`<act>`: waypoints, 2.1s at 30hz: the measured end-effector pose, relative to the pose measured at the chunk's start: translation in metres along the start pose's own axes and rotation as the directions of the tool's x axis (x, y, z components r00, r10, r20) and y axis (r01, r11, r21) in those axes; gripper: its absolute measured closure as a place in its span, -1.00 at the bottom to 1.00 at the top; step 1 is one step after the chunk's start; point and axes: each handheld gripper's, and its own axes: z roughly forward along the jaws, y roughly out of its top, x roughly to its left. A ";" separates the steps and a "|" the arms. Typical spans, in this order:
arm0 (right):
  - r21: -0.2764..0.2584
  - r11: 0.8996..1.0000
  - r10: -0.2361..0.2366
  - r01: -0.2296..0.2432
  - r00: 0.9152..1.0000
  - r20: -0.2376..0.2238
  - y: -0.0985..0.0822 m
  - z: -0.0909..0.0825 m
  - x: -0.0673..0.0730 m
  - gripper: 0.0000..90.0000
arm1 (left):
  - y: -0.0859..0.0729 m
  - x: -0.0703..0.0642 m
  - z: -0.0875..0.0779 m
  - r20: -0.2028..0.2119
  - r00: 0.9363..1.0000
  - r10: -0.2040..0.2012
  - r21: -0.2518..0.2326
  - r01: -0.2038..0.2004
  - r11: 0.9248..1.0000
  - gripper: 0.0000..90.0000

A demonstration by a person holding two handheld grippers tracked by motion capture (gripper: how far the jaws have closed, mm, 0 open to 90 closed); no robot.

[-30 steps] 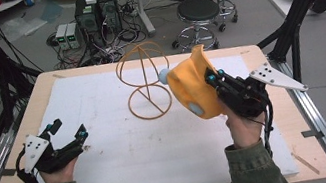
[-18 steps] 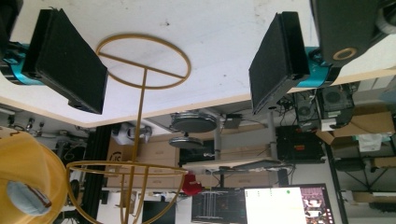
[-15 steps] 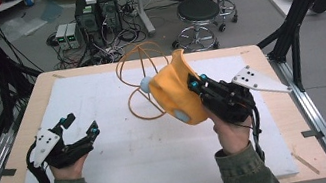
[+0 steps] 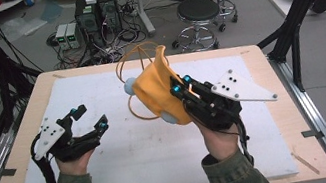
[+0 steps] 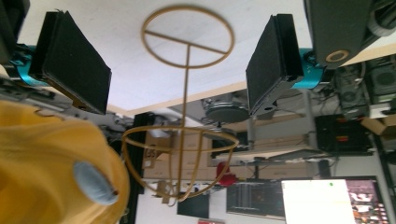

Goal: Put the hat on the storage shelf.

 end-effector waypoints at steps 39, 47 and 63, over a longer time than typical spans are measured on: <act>-0.007 1.000 0.026 -0.027 0.990 -0.141 -0.001 0.004 0.021 0.91 | 0.016 -0.002 0.046 0.301 0.926 -0.227 -0.080 0.262 0.962 -0.08; -0.004 0.999 0.034 -0.035 0.988 -0.151 -0.001 0.004 0.020 0.91 | 0.016 -0.002 0.046 0.370 0.891 -0.264 -0.063 0.308 0.949 0.56; -0.003 0.999 0.043 -0.043 0.996 -0.077 -0.007 -0.001 0.006 0.78 | 0.043 -0.011 0.033 0.256 0.959 -0.122 -0.129 0.159 0.979 0.87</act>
